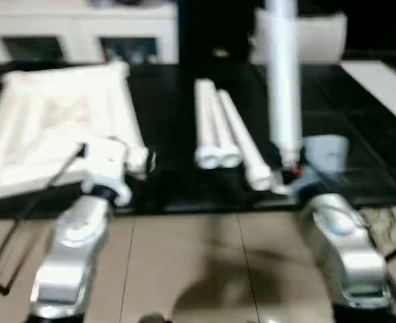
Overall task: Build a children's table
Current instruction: Move to table
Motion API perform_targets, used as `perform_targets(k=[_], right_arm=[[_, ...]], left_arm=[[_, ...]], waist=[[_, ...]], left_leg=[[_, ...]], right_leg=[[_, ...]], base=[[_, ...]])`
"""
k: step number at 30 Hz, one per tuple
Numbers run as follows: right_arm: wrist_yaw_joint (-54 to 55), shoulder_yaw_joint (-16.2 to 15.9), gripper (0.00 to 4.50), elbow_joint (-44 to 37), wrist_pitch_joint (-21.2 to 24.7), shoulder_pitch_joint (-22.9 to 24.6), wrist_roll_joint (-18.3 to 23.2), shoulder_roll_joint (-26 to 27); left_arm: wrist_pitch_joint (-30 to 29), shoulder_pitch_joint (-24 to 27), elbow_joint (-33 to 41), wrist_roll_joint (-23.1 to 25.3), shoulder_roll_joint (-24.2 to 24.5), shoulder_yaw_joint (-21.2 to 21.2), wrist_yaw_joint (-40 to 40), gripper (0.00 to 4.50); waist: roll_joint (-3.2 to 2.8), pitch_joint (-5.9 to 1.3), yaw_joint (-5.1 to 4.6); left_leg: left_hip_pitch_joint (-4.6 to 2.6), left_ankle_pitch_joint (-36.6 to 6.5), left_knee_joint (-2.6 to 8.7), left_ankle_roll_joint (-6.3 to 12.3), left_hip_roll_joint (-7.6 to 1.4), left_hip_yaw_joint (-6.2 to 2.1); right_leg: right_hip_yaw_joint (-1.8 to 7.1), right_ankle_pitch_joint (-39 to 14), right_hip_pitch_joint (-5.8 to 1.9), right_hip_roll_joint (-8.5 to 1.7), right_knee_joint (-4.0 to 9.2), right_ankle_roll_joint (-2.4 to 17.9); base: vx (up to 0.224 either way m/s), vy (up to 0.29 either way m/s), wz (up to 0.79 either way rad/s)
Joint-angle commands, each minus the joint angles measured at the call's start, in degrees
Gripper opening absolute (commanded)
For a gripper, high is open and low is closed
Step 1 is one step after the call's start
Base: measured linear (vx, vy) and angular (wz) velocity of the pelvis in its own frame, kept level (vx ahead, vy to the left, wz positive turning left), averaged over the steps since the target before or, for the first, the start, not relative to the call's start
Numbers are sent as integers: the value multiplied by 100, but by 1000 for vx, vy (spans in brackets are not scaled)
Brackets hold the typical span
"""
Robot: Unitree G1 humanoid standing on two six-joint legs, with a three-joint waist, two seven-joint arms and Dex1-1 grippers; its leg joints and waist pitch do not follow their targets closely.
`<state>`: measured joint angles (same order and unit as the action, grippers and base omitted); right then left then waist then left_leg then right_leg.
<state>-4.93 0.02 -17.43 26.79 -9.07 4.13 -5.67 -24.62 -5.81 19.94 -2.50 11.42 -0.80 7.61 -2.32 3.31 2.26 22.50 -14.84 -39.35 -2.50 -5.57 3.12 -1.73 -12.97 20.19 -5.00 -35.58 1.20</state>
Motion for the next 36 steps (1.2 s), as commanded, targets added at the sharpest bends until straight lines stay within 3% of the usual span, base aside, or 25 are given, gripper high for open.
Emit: perform_targets(k=[1, 4, 5, 8, 10, 11, 14, 16, 17, 19, 21, 22, 23, 24, 25, 26, 27, 28, 29, 30, 31, 32, 34, 35, 36], right_arm=[[-9, 155, 189, -102, -29, -73, 42, -84], [-103, 116, 189, -174, -88, -116, 114, -47], [-122, 112, 189, -177, -95, -129, 129, -48], [-189, 64, 189, -181, -97, -131, 156, -56], [-193, 46, 189, -181, -105, -122, 149, -64], [-197, 41, 189, -173, -113, -114, 149, -69], [-220, 53, 189, -159, -117, -105, 157, -85], [-228, 54, 189, -160, -111, -103, 159, -88], [-256, 54, 189, -157, -90, -100, 173, -99], [-325, 1, 189, -150, -64, -85, 149, -158], [-367, -86, 189, -142, -67, -72, 54, -241], [-377, -104, 189, -134, -61, -69, 39, -258], [-364, -79, 189, -94, -72, -92, 63, -241], [-364, -79, 189, -94, -72, -92, 63, -241], [-342, -15, 189, -78, -73, -104, 154, -168], [-327, 26, 189, -70, -76, -111, 214, -120], [-336, 29, 189, -53, -91, -130, 212, -122], [-336, 29, 189, -53, -91, -130, 212, -122], [-371, 9, 189, -26, -116, -163, 186, -156], [-371, 9, 189, -26, -116, -163, 186, -156], [-403, -3, 189, -24, -126, -173, 194, -164], [-408, -6, 189, -24, -127, -173, 196, -164], [-447, -24, 189, -30, -135, -175, 213, -169], [-527, -65, 189, -27, -165, -185, 245, -186], [-547, -69, 189, -19, -177, -193, 253, -188]], left_arm=[[129, -33, -23, 17, -68, 84, -40, 440], [274, -47, -72, -59, -185, -42, -148, 440], [273, -71, -76, -55, -175, -40, -145, 440], [245, -156, -93, -46, -157, -54, -136, 440], [240, -169, -92, -52, -165, -67, -126, 440], [238, -178, -95, -56, -168, -75, -115, 440], [248, -149, -85, -79, -200, -80, -92, 440], [252, -134, -76, -77, -207, -76, -88, 440], [251, -123, -74, -75, -218, -70, -91, 440], [249, -120, -77, -73, -227, -67, -96, 440], [243, -117, -73, -82, -226, -77, -92, 440], [240, -118, -72, -86, -224, -85, -91, 440], [234, -133, -87, -98, -214, -109, -81, 440], [234, -133, -87, -98, -214, -109, -81, 440], [237, -133, -94, -103, -206, -118, -72, 440], [239, -132, -98, -105, -201, -122, -66, 440], [243, -137, -111, -111, -185, -118, -46, 440], [243, -137, -111, -111, -185, -118, -46, 440], [250, -155, -141, -113, -157, -108, -11, 440], [250, -155, -141, -113, -157, -108, -11, 440], [255, -166, -163, -119, -143, -106, 15, 440], [257, -168, -166, -119, -142, -106, 18, 440], [266, -181, -189, -123, -129, -104, 43, 440], [275, -222, -260, -177, -78, -68, 179, 440], [290, -236, -278, -221, -87, -73, 213, 440]], waist=[[-112, -202, -40], [6, -239, -23], [96, -274, -12], [146, -237, -25], [161, -210, -48], [135, -215, -42], [80, -257, -48], [68, -266, -54], [67, -272, -68], [81, -352, -51], [92, -453, -5], [300, -423, 117], [107, -558, 103], [-2, -569, 66], [-249, -625, -351], [-98, -630, -343], [2, -522, -229], [67, -525, -233], [277, -409, -110], [865, -506, 42], [561, -508, 224], [613, -416, 234], [513, -355, 252], [294, -221, 263], [182, -208, 271]], left_leg=[[-241, -3210, 1023, -1027, -496, -247], [-169, -2959, 998, -837, -453, -110], [-176, -2763, 1005, -636, -452, -46], [-299, -2731, 1003, -122, -425, 155], [-289, -2620, 1019, 85, -405, 237], [-350, -2560, 1028, 175, -405, 288], [-381, -2020, 1130, 357, -468, 348], [-407, -1873, 1148, 403, -488, 354], [-487, -1878, 1151, 473, -502, 368], [-441, -1267, 1101, 670, -447, 410], [-475, -114, 967, 1071, -320, 439], [146, 386, 725, 1798, -29, 344], [268, 1457, 515, 2601, 27, 226], [38, 2017, 563, 2693, 43, 118], [-1489, 3281, 522, 3083, -490, -590], [-1713, 5083, 490, 3261, -1026, -1033], [-1398, 4795, 625, 3031, -1050, -864], [-1316, 4308, 688, 2831, -922, -716], [-1066, 2481, 618, 2188, -291, -170], [-343, 304, 199, 1601, 447, 270], [-68, -386, -191, 1440, 454, 245], [80, -282, -379, 865, 237, 113], [91, 5, -366, 358, 159, 95], [21, 505, -107, 72, -149, 41], [-18, 580, 116, 155, -284, 30]], right_leg=[[52, -668, 68, -162, 323, 55], [146, -1601, 3, -320, 496, 31], [163, -1863, -66, -346, 529, -3], [136, -3356, -68, -352, 758, 42], [75, -3822, -193, -313, 851, 108], [33, -3950, -240, -301, 906, 137], [-54, -2925, -401, -222, 875, 378], [-59, -2511, -419, -176, 827, 502], [-42, -2044, -420, -133, 761, 755], [-23, -1441, -578, -129, 713, 926], [-12, -293, -670, -48, 592, 1010], [-133, 170, -1080, -126, 705, 715], [-298, 1015, -1315, -297, 621, 236], [-486, 1146, -1184, -52, 551, 72], [-620, -320, 221, 401, -133, -310], [-366, -1312, 637, 95, -507, -709], [-86, -756, 762, -131, -645, -814], [-31, -368, 783, -139, -621, -713], [124, 642, 580, -130, 2, -211], [766, 502, -469, -173, 350, -654], [1123, 800, -770, -754, 348, -133], [875, 1172, -796, -756, 347, 141], [668, 1491, -782, -788, 394, 395], [338, 103, -558, -840, 737, 1054], [204, -747, -532, -786, 829, 1176]], base=[[-46, 70, 13], [-15, 23, 4], [0, 0, 0], [0, -34, 1], [26, -58, -4], [37, -53, -6], [74, -42, -3], [109, -35, -3], [120, -32, -2], [161, -22, -2], [180, -13, 1], [184, 20, 36], [184, 20, 36], [236, 1, 66], [318, -100, 41], [318, -100, 41], [280, -193, -3], [125, -204, -11], [125, -204, -11], [87, -175, 15], [148, -97, 20], [148, -97, 20], [135, -38, -8], [127, -31, -13], [115, 24, -8]])
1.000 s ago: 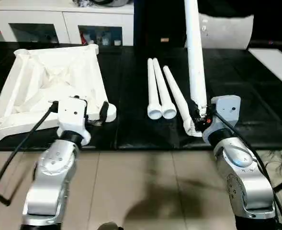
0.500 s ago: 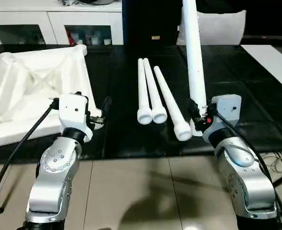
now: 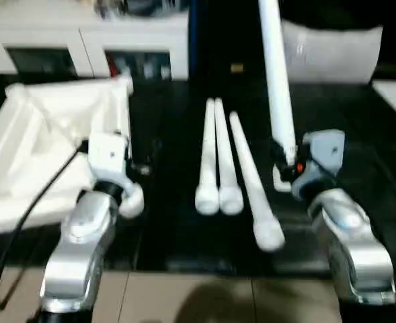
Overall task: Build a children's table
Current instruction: Move to table
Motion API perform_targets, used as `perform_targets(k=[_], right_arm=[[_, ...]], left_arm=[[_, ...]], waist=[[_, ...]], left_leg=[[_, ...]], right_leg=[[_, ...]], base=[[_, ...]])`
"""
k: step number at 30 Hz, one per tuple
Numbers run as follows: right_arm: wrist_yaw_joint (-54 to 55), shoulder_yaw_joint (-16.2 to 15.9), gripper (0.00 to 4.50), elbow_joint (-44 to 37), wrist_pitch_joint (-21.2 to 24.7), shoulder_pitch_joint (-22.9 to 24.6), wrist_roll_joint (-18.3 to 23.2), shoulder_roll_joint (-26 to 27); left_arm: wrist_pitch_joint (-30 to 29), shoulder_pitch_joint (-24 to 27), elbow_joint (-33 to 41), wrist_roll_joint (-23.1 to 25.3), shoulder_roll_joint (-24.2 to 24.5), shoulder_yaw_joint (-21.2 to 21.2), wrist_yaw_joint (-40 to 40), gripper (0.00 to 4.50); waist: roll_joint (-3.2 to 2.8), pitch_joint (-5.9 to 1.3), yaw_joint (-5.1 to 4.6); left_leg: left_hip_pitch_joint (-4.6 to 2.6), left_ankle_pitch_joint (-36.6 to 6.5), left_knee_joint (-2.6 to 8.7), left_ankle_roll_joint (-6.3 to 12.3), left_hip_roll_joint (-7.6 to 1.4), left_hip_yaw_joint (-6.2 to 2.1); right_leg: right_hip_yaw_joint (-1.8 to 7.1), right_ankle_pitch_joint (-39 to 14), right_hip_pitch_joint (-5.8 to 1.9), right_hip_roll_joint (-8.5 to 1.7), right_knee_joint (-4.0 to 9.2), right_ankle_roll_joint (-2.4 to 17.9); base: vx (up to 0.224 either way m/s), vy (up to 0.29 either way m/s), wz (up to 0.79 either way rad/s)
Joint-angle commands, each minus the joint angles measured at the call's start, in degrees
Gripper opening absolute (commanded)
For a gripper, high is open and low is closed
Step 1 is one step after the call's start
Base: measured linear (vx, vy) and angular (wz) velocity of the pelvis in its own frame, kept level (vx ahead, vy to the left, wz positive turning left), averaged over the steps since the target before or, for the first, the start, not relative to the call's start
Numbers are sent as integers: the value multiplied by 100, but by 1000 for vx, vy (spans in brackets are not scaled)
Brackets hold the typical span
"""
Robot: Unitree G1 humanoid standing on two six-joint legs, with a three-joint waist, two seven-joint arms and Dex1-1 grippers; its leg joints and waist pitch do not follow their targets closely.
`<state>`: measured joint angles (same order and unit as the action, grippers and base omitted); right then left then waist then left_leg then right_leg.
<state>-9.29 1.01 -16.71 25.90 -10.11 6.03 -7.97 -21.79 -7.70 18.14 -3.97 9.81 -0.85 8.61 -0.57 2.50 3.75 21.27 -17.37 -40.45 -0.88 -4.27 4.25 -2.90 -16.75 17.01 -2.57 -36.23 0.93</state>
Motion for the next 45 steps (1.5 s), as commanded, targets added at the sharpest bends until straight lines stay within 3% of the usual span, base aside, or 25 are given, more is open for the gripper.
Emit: perform_targets(k=[1, 2, 3, 4, 5, 6, 8, 9, 10, 12, 14, 16, 18, 20, 22, 25, 31, 33, 35, 38, 39, 40, 42, 43, 45], right_arm=[[-145, -161, 189, -82, -98, -105, 95, 43], [-166, -155, 189, -72, -104, -117, 120, 48], [-166, -155, 189, -72, -104, -117, 120, 48], [-214, -118, 189, -60, -93, -145, 220, 72], [-394, 1, 189, -31, -41, -207, 561, 128], [-600, 114, 189, 6, 12, -268, 889, 180], [-936, 212, 189, 59, 69, -333, 1281, 198], [-1244, 292, 189, 116, 126, -389, 1618, 210], [-1404, 340, 189, 150, 170, -417, 1805, 225], [-1819, 436, 189, 290, 289, -522, 2257, 274], [-2152, 508, 189, 503, 359, -686, 2659, 349], [-2209, 535, 189, 551, 392, -725, 2751, 370], [-2361, 631, 189, 681, 529, -841, 3087, 436], [-2449, 667, 189, 764, 582, -904, 3248, 450], [-2575, 673, 189, 824, 651, -943, 3417, 459], [-2717, 664, 189, 895, 695, -984, 3555, 430], [-2807, 540, 189, 844, 731, -960, 3620, 415], [-2824, 480, 189, 807, 704, -922, 3619, 417], [-2823, 416, 189, 764, 667, -875, 3566, 411], [-2788, 341, 189, 751, 586, -829, 3462, 419], [-2783, 318, 189, 751, 552, -821, 3411, 421], [-2761, 254, 189, 765, 464, -818, 3286, 430], [-2624, 121, 189, 844, 158, -847, 2920, 468], [-2580, 66, 189, 899, -38, -855, 2764, 519], [-2493, 13, 189, 994, -304, -871, 2582, 610]], left_arm=[[-26, -77, -111, -143, 61, -73, 157, 440], [-47, -98, -121, -190, 49, -84, 184, 440], [-47, -98, -121, -190, 49, -84, 184, 440], [-66, -152, -144, -232, 44, -93, 217, 440], [-130, -277, -169, -447, 19, -126, 387, 440], [-282, -399, -180, -716, -14, -179, 542, 445], [-456, -572, -163, -1155, -87, -261, 783, 445], [-618, -733, -141, -1571, -166, -347, 986, 445], [-705, -825, -125, -1800, -221, -400, 1071, 445], [-980, -1088, -117, -2465, -370, -575, 1263, 445], [-1407, -1394, -186, -3304, -568, -828, 1396, 445], [-1483, -1469, -214, -3497, -625, -883, 1410, 445], [-1728, -1810, -406, -4125, -851, -1074, 1372, 445], [-1834, -2042, -568, -4402, -965, -1167, 1351, 445], [-1845, -2278, -760, -4642, -1086, -1216, 1366, 445], [-2010, -2475, -896, -4802, -1131, -1179, 1409, 445], [-1972, -2587, -1005, -4722, -1211, -992, 1445, 445], [-1813, -2578, -1073, -4496, -1187, -868, 1426, 445], [-1542, -2572, -1180, -4162, -1161, -741, 1362, 428], [-1176, -2596, -1264, -3863, -1232, -705, 1245, 399], [-1134, -2600, -1268, -3825, -1242, -700, 1221, 392], [-958, -2592, -1278, -3599, -1218, -592, 1202, 385], [-603, -2577, -1332, -3137, -1170, -358, 1149, 370], [-456, -2565, -1366, -2992, -1210, -292, 1082, 361], [-217, -2555, -1420, -2831, -1313, -235, 982, 350]], waist=[[-211, -186, 92], [-461, -246, -170], [-402, -313, -251], [-387, -442, -247], [-312, -460, -116], [-218, -493, -80], [-37, -451, -42], [43, -431, 105], [51, -430, 147], [-57, -317, 153], [-67, -289, 113], [-20, -256, 123], [29, -229, 135], [8, -223, 156], [10, -224, 157], [44, -240, 151], [14, -301, 186], [-22, -349, 210], [9, -354, 204], [-44, -339, 218], [-20, -334, 209], [-73, -333, 222], [-37, -314, 208], [-114, -312, 221], [-75, -307, 209]], left_leg=[[69, 939, 678, 232, -621, -89], [-175, 677, 1052, 510, -962, -506], [-492, 700, 977, 822, -1158, -639], [-643, 2667, 746, 1267, -1177, -796], [-585, 5552, 500, 1209, -1089, -688], [-556, 6688, 423, 847, -838, -538], [-283, 5343, 417, 590, -532, -276], [90, 2617, 578, 445, -441, -31], [101, 1963, 622, 395, -490, -12], [55, 386, 827, 168, -663, -40], [-2, -263, 898, 106, -707, -33], [-17, -647, 922, 59, -735, 59], [-7, -814, 968, 12, -755, 134], [-43, -1096, 979, -189, -757, 191], [-37, -1167, 1034, -332, -788, 200], [-1, -1052, 1073, -390, -798, 208], [28, -188, 1015, -183, -795, 268], [41, 311, 952, -30, -793, 277], [55, 494, 937, 108, -798, 285], [35, 299, 960, 114, -823, 281], [30, 177, 978, 57, -841, 281], [27, 130, 982, 22, -842, 271], [19, -83, 1011, -55, -855, 274], [14, -150, 1014, -125, -857, 263], [4, -322, 1030, -221, -858, 269]], right_leg=[[121, -1107, -346, -734, 855, 1109], [-202, -440, -34, -18, 19, 603], [-79, -295, 307, -58, -173, 412], [53, 336, 496, -202, -291, 70], [263, 1273, 619, -343, -146, -288], [348, 1883, 629, -414, 13, -362], [430, 2316, 439, -496, 198, -127], [493, 2885, 125, -718, 138, 313], [491, 2851, 97, -740, 150, 427], [408, 1635, 136, -664, 225, 1004], [390, 774, 155, -629, 266, 1331], [408, 130, 201, -636, 336, 1475], [423, -478, 216, -633, 409, 1293], [426, -1268, 290, -626, 467, 1083], [417, -1365, 306, -604, 482, 880], [404, -1086, 297, -587, 463, 694], [414, 109, 254, -585, 410, 833], [393, 935, 234, -571, 332, 947], [379, 1298, 214, -558, 315, 972], [373, 1127, 217, -575, 338, 1042], [372, 1020, 213, -577, 348, 1063], [372, 971, 219, -583, 347, 1065], [382, 756, 217, -582, 378, 1021], [386, 633, 236, -592, 381, 965], [394, 477, 231, -596, 402, 931]], base=[[141, 106, -6], [249, 141, 0], [196, 116, 2], [144, 60, 10], [0, 0, 0], [44, 51, 8], [0, 0, 0], [0, 0, 0], [10, -50, -2], [-8, -36, -1], [-30, -19, 1], [-80, -32, 5], [-76, -22, 4], [-65, -10, 4], [-30, -2, 1], [0, 0, 0], [0, 0, 0], [0, 0, 0], [0, 0, 0], [0, 0, 0], [0, 0, 0], [0, 0, 0], [0, 0, 0], [0, 0, 0], [0, 0, 0]])
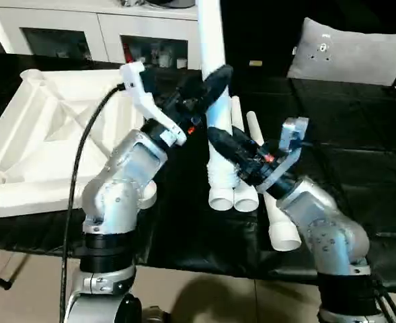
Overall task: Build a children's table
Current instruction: Move to table
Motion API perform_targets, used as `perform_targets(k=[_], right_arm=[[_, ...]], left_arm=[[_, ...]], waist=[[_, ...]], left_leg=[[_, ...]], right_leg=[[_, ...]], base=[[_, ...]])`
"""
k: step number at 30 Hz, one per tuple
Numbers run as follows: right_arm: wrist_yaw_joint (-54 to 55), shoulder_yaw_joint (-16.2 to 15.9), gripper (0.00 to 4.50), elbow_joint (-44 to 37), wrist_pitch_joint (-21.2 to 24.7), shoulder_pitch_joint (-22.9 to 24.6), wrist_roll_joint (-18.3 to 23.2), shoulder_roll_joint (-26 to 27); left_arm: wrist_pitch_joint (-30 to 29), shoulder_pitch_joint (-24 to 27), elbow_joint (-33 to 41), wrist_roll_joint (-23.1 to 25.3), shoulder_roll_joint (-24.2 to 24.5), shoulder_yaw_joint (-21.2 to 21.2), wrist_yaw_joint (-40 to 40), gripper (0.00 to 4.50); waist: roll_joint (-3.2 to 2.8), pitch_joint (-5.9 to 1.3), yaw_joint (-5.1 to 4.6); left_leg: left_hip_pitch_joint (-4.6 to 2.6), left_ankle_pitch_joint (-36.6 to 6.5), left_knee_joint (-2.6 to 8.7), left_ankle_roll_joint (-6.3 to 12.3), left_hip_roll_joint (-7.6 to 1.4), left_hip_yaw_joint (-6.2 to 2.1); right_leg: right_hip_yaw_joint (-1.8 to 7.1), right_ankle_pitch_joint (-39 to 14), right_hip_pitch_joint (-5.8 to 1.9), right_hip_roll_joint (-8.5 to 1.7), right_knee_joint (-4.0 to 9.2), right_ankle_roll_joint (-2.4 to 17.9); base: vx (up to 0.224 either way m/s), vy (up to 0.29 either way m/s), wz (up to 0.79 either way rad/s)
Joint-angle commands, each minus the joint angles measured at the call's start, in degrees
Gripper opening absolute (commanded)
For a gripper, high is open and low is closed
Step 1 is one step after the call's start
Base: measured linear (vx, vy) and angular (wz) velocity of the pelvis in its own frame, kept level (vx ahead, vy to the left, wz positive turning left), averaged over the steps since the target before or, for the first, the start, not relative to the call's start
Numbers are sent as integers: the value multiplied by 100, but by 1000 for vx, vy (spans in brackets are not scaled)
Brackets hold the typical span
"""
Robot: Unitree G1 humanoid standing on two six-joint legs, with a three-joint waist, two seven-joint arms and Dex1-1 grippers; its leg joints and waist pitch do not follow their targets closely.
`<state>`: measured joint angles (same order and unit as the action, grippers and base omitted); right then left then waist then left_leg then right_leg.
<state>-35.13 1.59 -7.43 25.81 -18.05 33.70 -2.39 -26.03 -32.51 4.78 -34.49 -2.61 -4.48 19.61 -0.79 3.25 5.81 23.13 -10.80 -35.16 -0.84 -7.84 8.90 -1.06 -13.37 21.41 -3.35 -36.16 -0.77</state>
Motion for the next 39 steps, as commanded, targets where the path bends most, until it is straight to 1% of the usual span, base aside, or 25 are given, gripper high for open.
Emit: perform_targets(k=[1, 2, 3, 4, 5, 6, 7, 8, 9, 11, 12, 14, 15, 16, 17, 18, 19, 22, 23, 24, 27, 31, 35, 36, 39], right_arm=[[92, -45, 189, 65, -294, -77, -185, 51], [143, -57, 189, 108, -396, -84, -257, 91], [257, -115, 189, 175, -620, -107, -471, 108], [356, -183, 189, 239, -838, -128, -676, 112], [437, -277, 189, 313, -1071, -146, -901, 106], [513, -397, 189, 391, -1335, -168, -1187, 72], [540, -423, 189, 418, -1399, -176, -1258, 75], [585, -449, 189, 465, -1478, -186, -1342, 98], [628, -510, 189, 529, -1626, -209, -1499, 106], [692, -623, 189, 645, -1905, -256, -1781, 119], [699, -661, 189, 677, -1958, -266, -1832, 132], [701, -698, 189, 706, -1999, -271, -1877, 139], [722, -727, 189, 769, -2070, -286, -1923, 142], [722, -727, 189, 769, -2070, -286, -1923, 142], [734, -751, 189, 848, -2158, -306, -1972, 143], [747, -755, 189, 895, -2223, -314, -2003, 147], [754, -758, 189, 917, -2254, -317, -2017, 150], [761, -782, 189, 1036, -2393, -333, -2116, 147], [769, -786, 189, 1045, -2413, -329, -2134, 149], [774, -788, 189, 1046, -2420, -326, -2142, 150], [807, -794, 189, 1068, -2464, -304, -2172, 151], [827, -791, 189, 1114, -2521, -309, -2205, 162], [818, -793, 189, 1156, -2562, -318, -2210, 168], [817, -798, 189, 1156, -2567, -311, -2211, 171], [793, -834, 189, 1209, -2587, -328, -2212, 173]], left_arm=[[208, -74, -84, 221, -71, 128, -118, 338], [307, -70, -103, 274, -121, 141, -152, 316], [442, -73, -132, 422, -144, 223, -197, 311], [591, -78, -177, 586, -173, 300, -254, 307], [752, -81, -232, 731, -233, 345, -344, 299], [884, -91, -295, 822, -316, 343, -446, 286], [935, -98, -322, 858, -345, 339, -481, 286], [1023, -108, -371, 925, -383, 339, -531, 266], [1126, -119, -430, 1007, -392, 360, -557, 261], [1265, -146, -528, 1103, -412, 388, -570, 248], [1266, -147, -541, 1093, -424, 397, -555, 238], [1259, -141, -545, 1080, -436, 406, -538, 217], [1264, -132, -558, 1057, -478, 415, -531, 209], [1264, -132, -558, 1057, -478, 415, -531, 209], [1312, -116, -562, 1059, -532, 419, -540, 197], [1355, -110, -573, 1079, -562, 420, -554, 197], [1375, -106, -579, 1087, -576, 419, -559, 192], [1456, -52, -612, 1078, -655, 397, -604, 187], [1460, -44, -615, 1080, -658, 392, -606, 186], [1458, -38, -614, 1080, -660, 389, -606, 186], [1449, -34, -623, 1063, -679, 351, -613, 185], [1448, -65, -666, 1071, -675, 335, -623, 184], [1424, -55, -658, 1080, -667, 349, -617, 184], [1419, -43, -639, 1077, -664, 351, -615, 184], [1410, -18, -602, 1058, -637, 316, -621, 184]], waist=[[-50, -371, -7], [-125, -373, 10], [-79, -366, -14], [-83, -374, -15], [-142, -384, -6], [-117, -379, -24], [-94, -380, -26], [-104, -382, -35], [-95, -382, -40], [-108, -391, -64], [-113, -389, -70], [-118, -387, -80], [-73, -381, -84], [-88, -385, -75], [-89, -384, -75], [-66, -379, -82], [-83, -376, -77], [-94, -371, -86], [-147, -372, -80], [-124, -371, -94], [-140, -375, -92], [-133, -382, -90], [-136, -379, -88], [-93, -376, -88], [-101, -375, -77]], left_leg=[[-170, -1016, 509, -249, -499, -192], [-180, -1069, 510, -284, -501, -205], [-170, -1145, 523, -319, -500, -202], [-170, -1088, 517, -331, -503, -201], [-168, -1034, 507, -345, -497, -206], [-164, -1049, 504, -356, -495, -196], [-159, -1020, 495, -337, -484, -189], [-149, -971, 486, -292, -483, -191], [-145, -932, 483, -261, -479, -189], [-137, -814, 463, -162, -477, -188], [-141, -805, 465, -143, -478, -188], [-147, -789, 463, -46, -491, -188], [-150, -785, 459, 10, -495, -177], [-150, -769, 453, 36, -494, -176], [-151, -775, 449, 83, -498, -173], [-148, -782, 452, 108, -498, -167], [-151, -816, 453, 127, -501, -166], [-157, -922, 465, 122, -510, -171], [-157, -949, 466, 98, -510, -178], [-158, -972, 472, 95, -510, -175], [-163, -1003, 473, 69, -509, -181], [-154, -951, 464, 88, -504, -181], [-161, -1006, 470, 80, -508, -181], [-156, -1011, 477, 92, -511, -181], [-151, -936, 466, 152, -508, -175]], right_leg=[[215, 118, -202, -516, 400, 1117], [214, 87, -189, -523, 391, 1131], [213, 68, -199, -504, 403, 1126], [213, 166, -197, -507, 399, 1105], [213, 256, -192, -510, 386, 1077], [214, 274, -189, -503, 398, 1064], [221, 346, -215, -512, 391, 1085], [224, 423, -219, -511, 385, 1097], [225, 481, -232, -508, 376, 1106], [218, 601, -227, -510, 362, 1150], [215, 628, -227, -506, 358, 1171], [213, 700, -225, -507, 348, 1250], [218, 708, -227, -507, 351, 1293], [218, 714, -228, -515, 344, 1322], [219, 679, -224, -519, 350, 1356], [221, 653, -224, -513, 356, 1362], [221, 562, -216, -517, 362, 1379], [222, 419, -212, -513, 371, 1389], [223, 397, -205, -511, 364, 1377], [222, 398, -206, -502, 377, 1365], [222, 469, -207, -500, 368, 1355], [222, 615, -216, -503, 357, 1366], [220, 572, -215, -503, 361, 1377], [220, 563, -220, -503, 365, 1378], [222, 531, -214, -515, 362, 1394]], base=[[0, 0, 0], [0, 0, 0], [0, 0, 0], [0, 0, 0], [0, 0, 0], [0, 0, 0], [0, 0, 0], [0, 0, 0], [0, 0, 0], [0, 0, 0], [0, 0, 0], [0, 0, 0], [0, 0, 0], [0, 0, 0], [0, 0, 0], [0, 0, 0], [0, 0, 0], [0, 0, 0], [0, 0, 0], [0, 0, 0], [0, 0, 0], [0, 0, 0], [0, 0, 0], [0, 0, 0], [0, 0, 0]])
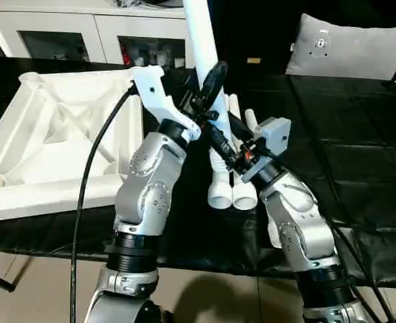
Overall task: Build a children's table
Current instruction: Move to table
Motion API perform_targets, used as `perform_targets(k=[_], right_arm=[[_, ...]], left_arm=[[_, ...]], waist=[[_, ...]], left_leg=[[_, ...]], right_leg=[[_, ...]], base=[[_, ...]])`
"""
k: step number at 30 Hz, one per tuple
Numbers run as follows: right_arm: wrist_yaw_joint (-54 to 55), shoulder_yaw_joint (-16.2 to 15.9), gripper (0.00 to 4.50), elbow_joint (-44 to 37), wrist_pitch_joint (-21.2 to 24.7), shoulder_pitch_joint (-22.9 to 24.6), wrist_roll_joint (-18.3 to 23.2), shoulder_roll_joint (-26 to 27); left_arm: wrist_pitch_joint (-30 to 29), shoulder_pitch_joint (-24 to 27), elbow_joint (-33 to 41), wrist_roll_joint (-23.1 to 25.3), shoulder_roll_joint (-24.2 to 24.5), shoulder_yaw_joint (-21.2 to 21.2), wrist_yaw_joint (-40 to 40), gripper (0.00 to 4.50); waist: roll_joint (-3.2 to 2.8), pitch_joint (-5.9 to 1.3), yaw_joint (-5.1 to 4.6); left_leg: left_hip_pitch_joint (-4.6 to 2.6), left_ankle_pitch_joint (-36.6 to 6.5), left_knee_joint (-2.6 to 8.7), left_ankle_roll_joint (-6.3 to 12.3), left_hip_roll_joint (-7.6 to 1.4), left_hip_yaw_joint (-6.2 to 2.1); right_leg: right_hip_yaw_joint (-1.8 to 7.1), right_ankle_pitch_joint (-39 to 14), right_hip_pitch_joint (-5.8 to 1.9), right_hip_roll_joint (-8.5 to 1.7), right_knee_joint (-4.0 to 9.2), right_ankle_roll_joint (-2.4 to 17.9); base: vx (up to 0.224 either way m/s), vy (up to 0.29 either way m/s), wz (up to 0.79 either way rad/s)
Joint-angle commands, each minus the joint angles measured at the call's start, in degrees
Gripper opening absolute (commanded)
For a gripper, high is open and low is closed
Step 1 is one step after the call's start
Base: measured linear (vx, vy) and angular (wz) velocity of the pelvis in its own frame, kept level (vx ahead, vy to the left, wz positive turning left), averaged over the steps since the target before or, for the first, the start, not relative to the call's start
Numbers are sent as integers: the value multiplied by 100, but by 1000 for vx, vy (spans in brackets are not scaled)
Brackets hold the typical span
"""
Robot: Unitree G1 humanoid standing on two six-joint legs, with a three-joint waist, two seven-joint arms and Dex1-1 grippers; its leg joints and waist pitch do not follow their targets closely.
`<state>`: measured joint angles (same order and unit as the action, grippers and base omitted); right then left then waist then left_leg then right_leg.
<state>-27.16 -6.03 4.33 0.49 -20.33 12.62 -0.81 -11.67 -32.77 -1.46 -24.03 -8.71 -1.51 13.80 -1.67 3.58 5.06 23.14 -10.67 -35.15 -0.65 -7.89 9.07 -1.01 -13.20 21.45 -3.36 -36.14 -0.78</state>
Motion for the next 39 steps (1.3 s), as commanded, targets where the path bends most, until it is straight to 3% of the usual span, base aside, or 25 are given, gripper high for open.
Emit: perform_targets(k=[1, 16, 17, 18, 21, 29, 30, 33, 36, 39], right_arm=[[-10, -77, 189, 45, -59, -104, -108, 13], [-6, -63, 189, 172, 92, -144, -99, -78], [1, -58, 243, 175, 115, -143, -102, -90], [5, -50, 256, 176, 137, -142, -96, -99], [3, -14, 264, 154, 187, -121, -54, -127], [-239, 100, 341, -44, 330, -51, 231, -282], [-341, 220, 352, -122, 407, -37, 367, -414], [-369, 422, 375, -155, 505, -53, 550, -512], [-425, 979, 401, -198, 761, -122, 1094, -735], [-563, 1207, 426, -334, 1074, -97, 1507, -875]], left_arm=[[-24, 12, 22, 9, -27, 13, -43, 184], [57, 6, -42, 71, -23, -54, -162, 184], [72, -4, -66, 80, -23, -67, -179, 184], [84, -15, -89, 88, -22, -77, -193, 184], [112, -29, -122, 103, -12, -108, -225, 184], [156, -119, -250, 135, 150, -277, -292, 184], [87, -190, -299, 95, 277, -343, -253, 184], [-21, -227, -299, 35, 381, -377, -188, 184], [-305, -228, -258, -108, 680, -417, 99, 182], [-451, -209, -244, -266, 786, -482, 223, 182]], waist=[[-2, -408, -3], [-6, -407, -6], [-2, -405, -8], [0, -409, -8], [13, -410, -14], [26, -404, -3], [62, -407, 0], [63, -403, 4], [71, -412, 14], [68, -427, 45]], left_leg=[[-152, -951, 463, 138, -502, -190], [-150, -909, 463, 164, -504, -189], [-151, -925, 461, 162, -501, -185], [-154, -917, 459, 161, -500, -185], [-150, -878, 455, 167, -495, -181], [-152, -905, 457, 210, -504, -180], [-156, -878, 454, 229, -498, -175], [-160, -856, 453, 232, -492, -176], [-165, -725, 433, 288, -478, -159], [-166, -563, 410, 370, -478, -148]], right_leg=[[217, 498, -218, -511, 362, 1396], [218, 431, -213, -509, 363, 1374], [219, 413, -212, -508, 369, 1373], [219, 417, -213, -507, 370, 1372], [218, 462, -218, -503, 365, 1375], [218, 344, -214, -515, 374, 1380], [219, 324, -218, -509, 376, 1354], [214, 304, -220, -513, 376, 1345], [213, 327, -211, -506, 361, 1382], [201, 408, -206, -503, 343, 1440]], base=[[0, 0, 0], [0, 0, 0], [0, 0, 0], [0, 0, 0], [0, 0, 0], [0, 0, 0], [0, 0, 0], [0, 0, 0], [0, 0, 0], [0, 0, 0]])
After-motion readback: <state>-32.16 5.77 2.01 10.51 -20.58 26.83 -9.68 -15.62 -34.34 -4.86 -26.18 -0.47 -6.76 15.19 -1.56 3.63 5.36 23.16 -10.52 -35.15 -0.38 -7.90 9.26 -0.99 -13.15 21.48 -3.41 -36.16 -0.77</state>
